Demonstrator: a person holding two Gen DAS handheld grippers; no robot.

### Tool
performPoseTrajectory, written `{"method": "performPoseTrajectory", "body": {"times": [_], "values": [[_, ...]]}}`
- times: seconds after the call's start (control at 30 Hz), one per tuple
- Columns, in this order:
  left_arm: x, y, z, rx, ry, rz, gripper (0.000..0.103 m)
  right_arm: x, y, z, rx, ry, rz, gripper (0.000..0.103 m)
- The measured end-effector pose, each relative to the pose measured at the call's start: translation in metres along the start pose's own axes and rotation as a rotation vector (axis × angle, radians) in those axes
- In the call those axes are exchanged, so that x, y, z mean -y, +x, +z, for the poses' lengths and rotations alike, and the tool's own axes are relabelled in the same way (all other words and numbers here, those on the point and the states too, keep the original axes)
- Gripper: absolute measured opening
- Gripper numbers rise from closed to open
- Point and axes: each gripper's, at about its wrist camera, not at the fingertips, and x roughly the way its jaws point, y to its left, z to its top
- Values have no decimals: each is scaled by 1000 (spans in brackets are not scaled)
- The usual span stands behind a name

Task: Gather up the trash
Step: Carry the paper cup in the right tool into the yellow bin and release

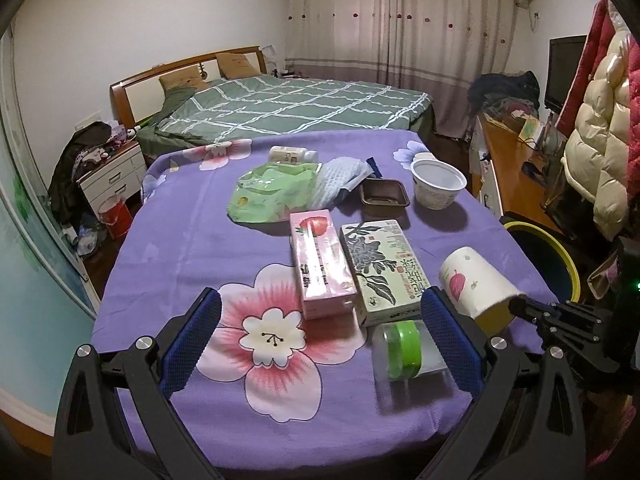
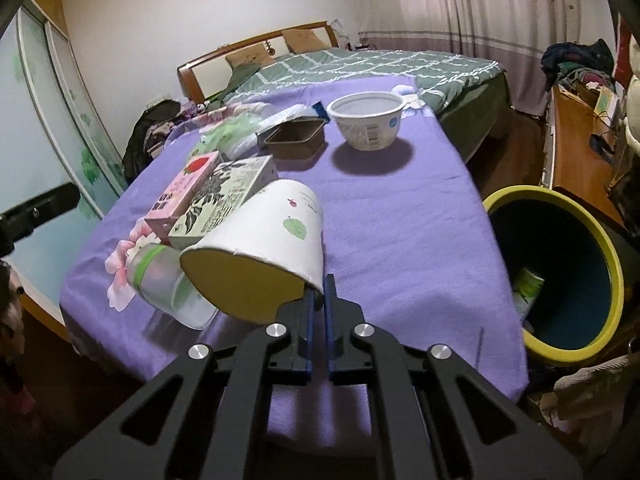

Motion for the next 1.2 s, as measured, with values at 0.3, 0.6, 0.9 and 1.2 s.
{"method": "performPoseTrajectory", "body": {"times": [0.3,0.6,0.9,1.2], "values": [[17,-1,-4,-7,39,-39,98,41,-33,6,84,103,-70,4],[41,7,-8,-32,81,-77,98,113,-53,4,132,264,-202,4],[70,17,-14,-72,134,-115,98,165,-40,-1,93,361,-296,4],[81,23,-17,-99,150,-118,98,177,-31,-3,71,391,-322,18]]}}
